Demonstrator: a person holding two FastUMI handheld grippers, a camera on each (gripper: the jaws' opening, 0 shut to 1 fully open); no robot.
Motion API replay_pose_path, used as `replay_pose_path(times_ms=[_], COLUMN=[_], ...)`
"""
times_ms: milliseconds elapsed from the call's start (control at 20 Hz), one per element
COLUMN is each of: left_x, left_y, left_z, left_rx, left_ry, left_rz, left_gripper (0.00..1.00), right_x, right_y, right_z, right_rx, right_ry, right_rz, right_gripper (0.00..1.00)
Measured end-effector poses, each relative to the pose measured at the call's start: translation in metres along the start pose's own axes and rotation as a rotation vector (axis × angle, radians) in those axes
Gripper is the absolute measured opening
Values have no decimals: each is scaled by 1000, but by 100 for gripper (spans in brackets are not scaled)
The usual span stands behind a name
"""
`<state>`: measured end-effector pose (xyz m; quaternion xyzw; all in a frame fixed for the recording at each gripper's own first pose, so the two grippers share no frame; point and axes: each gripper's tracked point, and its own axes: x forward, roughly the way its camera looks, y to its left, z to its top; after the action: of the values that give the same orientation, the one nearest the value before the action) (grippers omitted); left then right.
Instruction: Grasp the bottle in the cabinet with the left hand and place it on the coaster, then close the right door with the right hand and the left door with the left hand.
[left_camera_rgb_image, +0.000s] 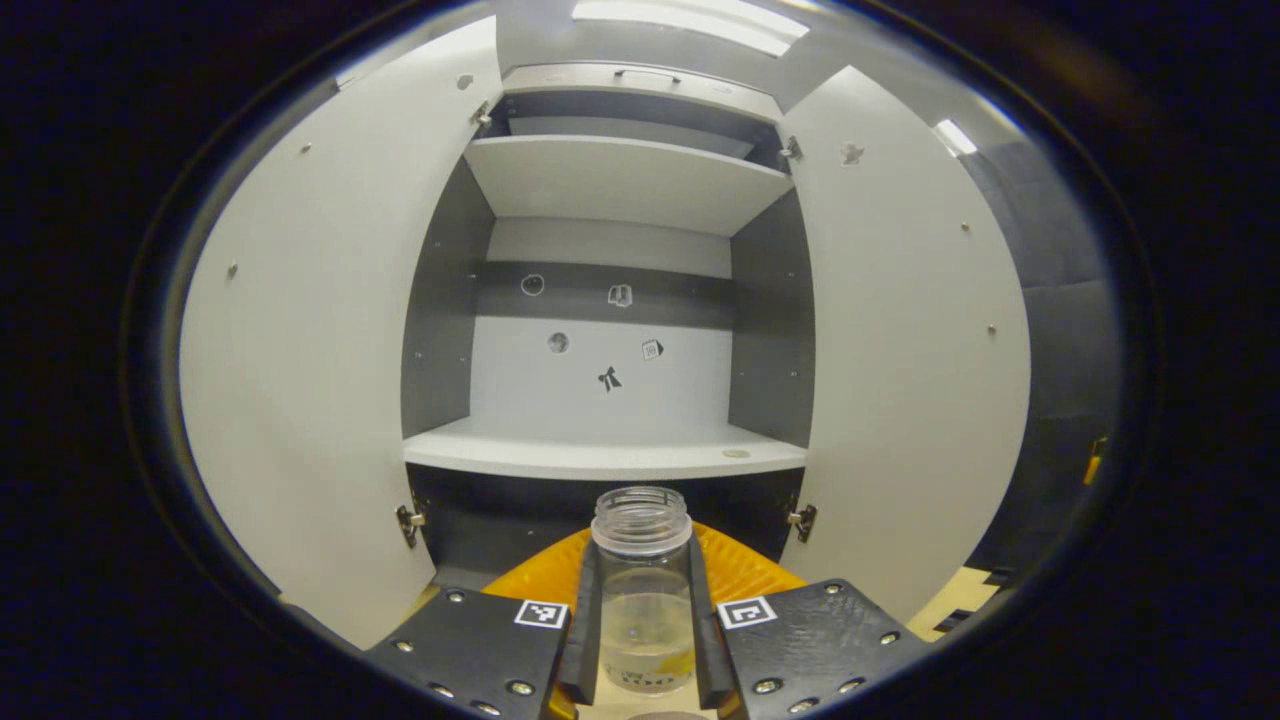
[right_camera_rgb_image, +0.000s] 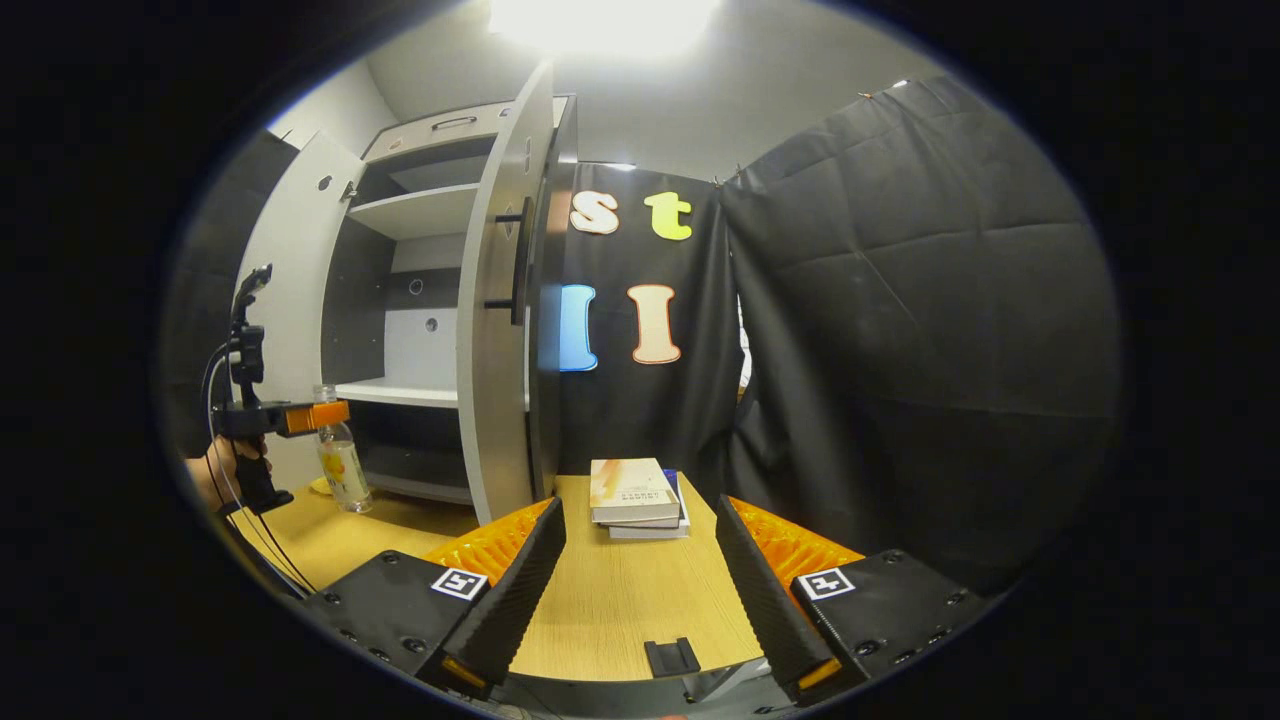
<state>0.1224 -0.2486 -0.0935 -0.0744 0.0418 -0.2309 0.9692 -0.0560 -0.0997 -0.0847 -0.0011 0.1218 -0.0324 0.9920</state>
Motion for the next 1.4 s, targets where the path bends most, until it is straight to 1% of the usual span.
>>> replay_pose_path(times_ms=[350, 500, 650, 700, 750, 950, 1000, 1250, 1350, 1400], left_x=[-15, -25, -30, -32, -34, -38, -39, -54, -60, -64], left_y=[-5, -5, -7, -8, -9, -16, -18, -19, -20, -22], left_z=[-63, -89, -107, -113, -116, -135, -139, -164, -162, -164], left_rx=[-9, -16, -21, -20, -13, -1, -6, 19, 15, 18], left_ry=[67, 98, 120, 125, 128, 143, 150, 200, 168, 173], left_rz=[3, 14, 20, 23, 26, 39, 39, 60, 69, 67], left_gripper=[37, 38, 41, 39, 41, 40, 41, 41, 42, 42], right_x=[-2, -1, 1, 0, 0, 0, 0, 1, 3, 4], right_y=[0, 2, 1, 2, 3, 7, 8, 11, 11, 11], right_z=[-7, -11, -14, -15, -16, -16, -17, -10, -8, -9], right_rx=[-27, -35, -49, -47, -44, -21, -17, 13, 29, 31], right_ry=[33, 39, 46, 50, 57, 63, 63, 40, 27, 25], right_rz=[11, 26, 33, 36, 42, 64, 68, 73, 70, 70], right_gripper=[97, 97, 97, 97, 97, 95, 97, 97, 96, 97])
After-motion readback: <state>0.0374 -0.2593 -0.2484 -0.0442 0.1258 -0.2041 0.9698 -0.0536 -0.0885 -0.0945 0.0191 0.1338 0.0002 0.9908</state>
